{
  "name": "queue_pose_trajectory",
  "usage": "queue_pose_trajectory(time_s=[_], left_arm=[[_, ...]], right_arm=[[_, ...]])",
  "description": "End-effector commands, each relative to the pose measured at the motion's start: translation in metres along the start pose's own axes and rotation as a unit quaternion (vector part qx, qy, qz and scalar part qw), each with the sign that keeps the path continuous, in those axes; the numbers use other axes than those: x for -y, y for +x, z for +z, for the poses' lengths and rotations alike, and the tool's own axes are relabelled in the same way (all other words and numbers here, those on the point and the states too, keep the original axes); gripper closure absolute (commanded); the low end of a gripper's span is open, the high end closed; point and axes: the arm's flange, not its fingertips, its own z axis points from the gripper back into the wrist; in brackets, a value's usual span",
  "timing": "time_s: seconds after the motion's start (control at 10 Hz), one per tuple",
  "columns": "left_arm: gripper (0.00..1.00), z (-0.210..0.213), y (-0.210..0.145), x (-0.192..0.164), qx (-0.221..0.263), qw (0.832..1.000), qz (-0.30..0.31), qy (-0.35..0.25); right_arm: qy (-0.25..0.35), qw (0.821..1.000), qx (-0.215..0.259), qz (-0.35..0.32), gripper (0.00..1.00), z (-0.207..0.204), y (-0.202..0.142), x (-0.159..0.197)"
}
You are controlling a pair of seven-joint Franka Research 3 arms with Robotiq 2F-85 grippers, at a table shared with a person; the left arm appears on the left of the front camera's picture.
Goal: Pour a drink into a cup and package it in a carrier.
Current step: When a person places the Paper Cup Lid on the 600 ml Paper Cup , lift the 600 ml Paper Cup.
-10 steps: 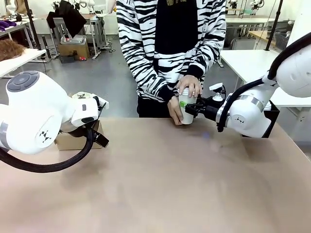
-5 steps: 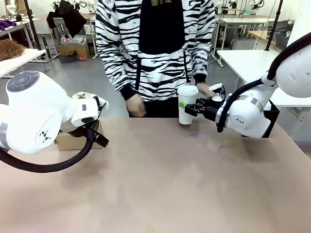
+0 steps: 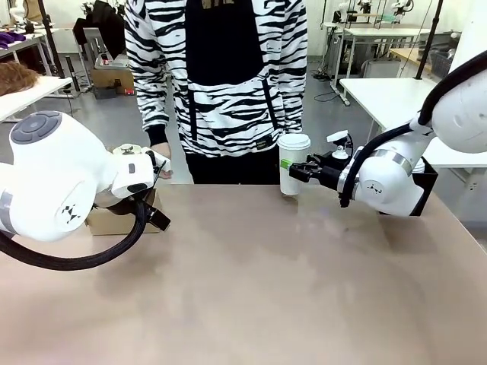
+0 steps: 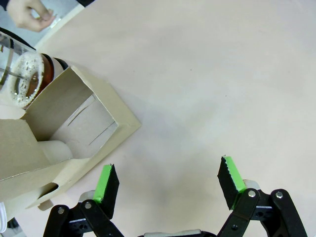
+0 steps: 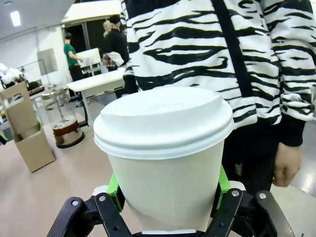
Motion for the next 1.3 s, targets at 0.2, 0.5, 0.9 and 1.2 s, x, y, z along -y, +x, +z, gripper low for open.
queue_pose_trajectory(time_s=[0.2, 0.5, 0.9, 1.2], left_arm=[[0.00, 0.000, 0.000, 0.000, 0.001, 1.000, 0.000, -0.001], [0.00, 0.000, 0.000, 0.000, 0.001, 1.000, 0.000, -0.001], [0.00, 0.000, 0.000, 0.000, 0.001, 1.000, 0.000, -0.001], [0.00, 0.000, 0.000, 0.000, 0.001, 1.000, 0.000, -0.001]], right_arm=[[0.001, 1.000, 0.000, 0.003, 0.20, -0.002, 0.003, 0.000], [0.001, 1.000, 0.000, 0.003, 0.20, -0.002, 0.003, 0.000], [0.001, 1.000, 0.000, 0.003, 0.20, -0.002, 0.003, 0.000], [-0.002, 1.000, 0.000, -0.007, 0.20, 0.012, -0.020, 0.014]])
